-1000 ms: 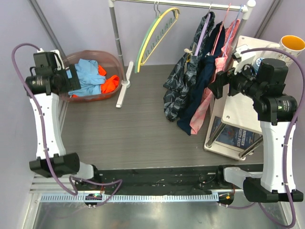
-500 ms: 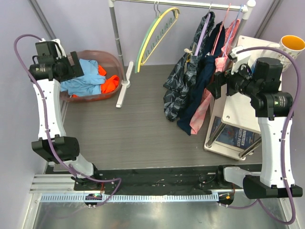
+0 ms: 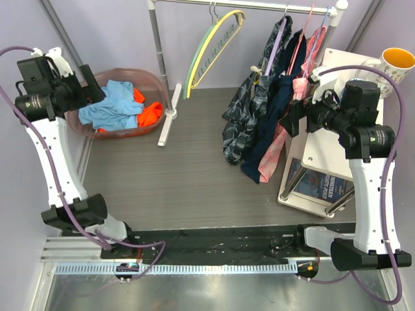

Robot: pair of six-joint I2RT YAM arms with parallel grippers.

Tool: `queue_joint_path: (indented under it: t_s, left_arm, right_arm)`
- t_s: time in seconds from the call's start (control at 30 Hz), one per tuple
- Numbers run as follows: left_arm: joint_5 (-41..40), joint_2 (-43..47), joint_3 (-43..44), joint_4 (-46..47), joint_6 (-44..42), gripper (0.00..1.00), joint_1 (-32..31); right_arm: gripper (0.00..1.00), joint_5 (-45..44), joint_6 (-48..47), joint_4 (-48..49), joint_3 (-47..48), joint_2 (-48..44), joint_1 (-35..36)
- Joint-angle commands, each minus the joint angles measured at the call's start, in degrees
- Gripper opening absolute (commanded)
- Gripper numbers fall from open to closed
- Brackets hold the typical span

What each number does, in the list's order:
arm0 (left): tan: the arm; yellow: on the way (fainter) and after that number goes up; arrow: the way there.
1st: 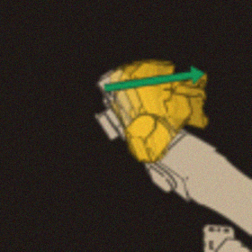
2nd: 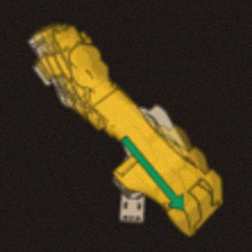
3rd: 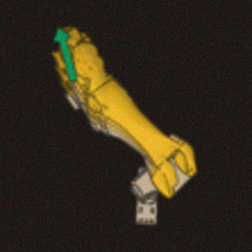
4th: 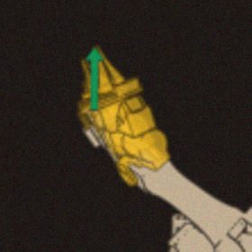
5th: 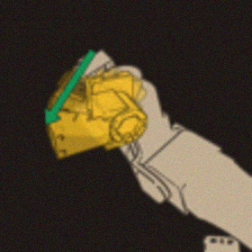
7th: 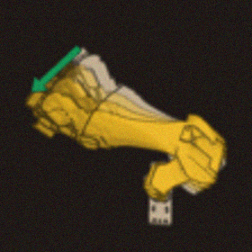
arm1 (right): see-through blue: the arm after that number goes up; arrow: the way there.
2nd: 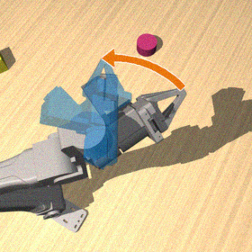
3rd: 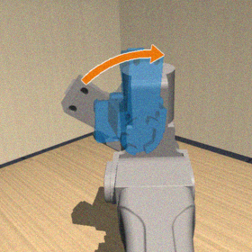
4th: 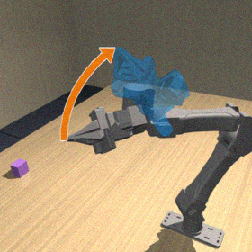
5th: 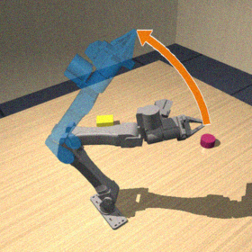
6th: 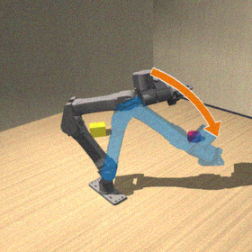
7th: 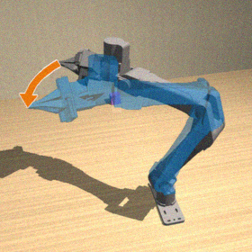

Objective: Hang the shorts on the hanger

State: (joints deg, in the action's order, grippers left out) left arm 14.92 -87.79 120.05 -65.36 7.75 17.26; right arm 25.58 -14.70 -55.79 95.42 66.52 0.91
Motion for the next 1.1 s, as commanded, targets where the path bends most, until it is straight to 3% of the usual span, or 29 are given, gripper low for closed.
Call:
queue_joint_path:
  t_s: [0.0,0.33,0.73,0.77,0.87,0.9,1.0,1.07]
  left_arm:
    - [2.0,-10.0,0.3,7.2,1.0,1.00,3.0]
    - [-2.0,-30.0,-0.1,28.0,1.8,1.00,3.0]
    - [-9.0,-47.0,8.3,35.6,-1.0,0.96,-1.8]
    - [-8.6,-48.0,8.6,36.4,-1.0,0.92,-2.0]
    - [-6.7,-48.9,9.6,36.1,-0.8,0.56,-2.1]
    - [-5.0,-48.4,9.7,35.9,-0.8,0.33,-2.1]
    - [-1.6,-44.7,9.3,34.0,-0.9,0.00,-2.1]
    - [0.6,-41.8,9.1,32.6,-1.3,0.00,-2.1]
  right_arm:
    - [1.00,1.4,0.4,0.7,0.6,1.0,-0.1]
    - [1.00,1.7,-1.1,-0.4,0.5,3.9,-0.1]
    - [1.00,1.5,-5.6,-3.3,0.3,4.5,1.1]
    - [1.00,0.8,-6.0,-3.4,0.5,4.4,1.3]
    - [1.00,-0.3,-6.7,-4.0,0.4,4.3,1.9]
    - [1.00,-0.4,-6.8,-4.1,0.4,4.2,2.3]
    - [1.00,-0.4,-7.2,-4.5,0.6,3.8,2.7]
    - [1.00,-0.2,-7.4,-4.6,1.0,3.4,3.0]
